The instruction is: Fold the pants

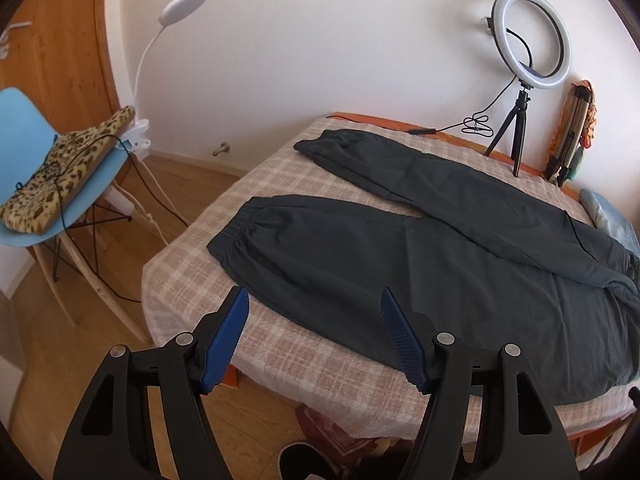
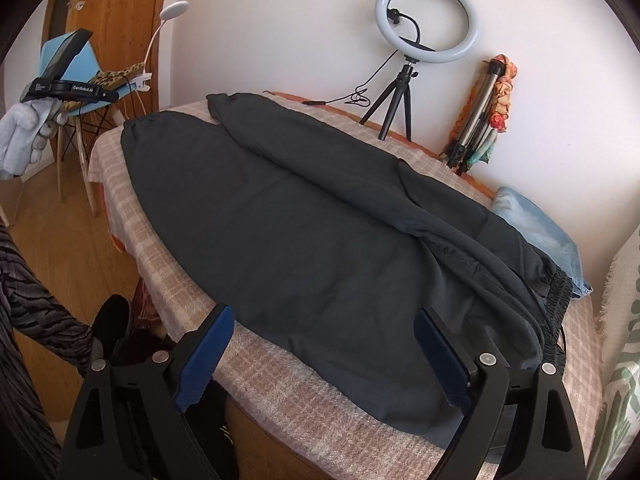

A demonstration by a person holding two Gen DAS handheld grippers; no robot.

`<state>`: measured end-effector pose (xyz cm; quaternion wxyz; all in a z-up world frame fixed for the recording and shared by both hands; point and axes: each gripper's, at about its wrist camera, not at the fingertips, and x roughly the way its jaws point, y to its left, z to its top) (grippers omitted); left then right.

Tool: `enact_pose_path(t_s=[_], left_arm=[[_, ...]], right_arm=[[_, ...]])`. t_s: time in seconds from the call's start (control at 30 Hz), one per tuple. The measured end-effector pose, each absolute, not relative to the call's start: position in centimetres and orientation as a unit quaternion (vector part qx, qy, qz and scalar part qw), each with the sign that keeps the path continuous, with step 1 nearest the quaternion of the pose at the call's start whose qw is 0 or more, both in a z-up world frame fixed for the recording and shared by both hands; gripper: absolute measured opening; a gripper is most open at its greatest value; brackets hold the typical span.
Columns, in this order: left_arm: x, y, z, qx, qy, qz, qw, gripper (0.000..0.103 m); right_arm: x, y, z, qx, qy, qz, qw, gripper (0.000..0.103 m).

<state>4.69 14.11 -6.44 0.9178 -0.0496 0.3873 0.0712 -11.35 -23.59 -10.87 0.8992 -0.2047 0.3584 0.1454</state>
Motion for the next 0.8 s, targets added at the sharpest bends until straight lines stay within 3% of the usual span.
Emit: enact_pose_path(t_s=[0.07,0.47,0.8], left_arm=[[4.8,15.8,-7.0,-0.065,0.393,0.088,0.913,0.068],[9.3,21.6,-11.0,-0.121,0.435,0.113,0.885,0.068],[14.6,21.3,-9.9,-0.098,0.423,0.104,0.895,0.068]], right_arm=[[-10.9,-22.8,-11.9,-0.223,0.375,0.159,0.886,0.081],[-7.4,-19.1,-15.3,-0.283,0.409,0.184,0.848,0.074],[-2.2,-20.9,-11.0,-0.212,0.412,0.195,0.864,0.074]])
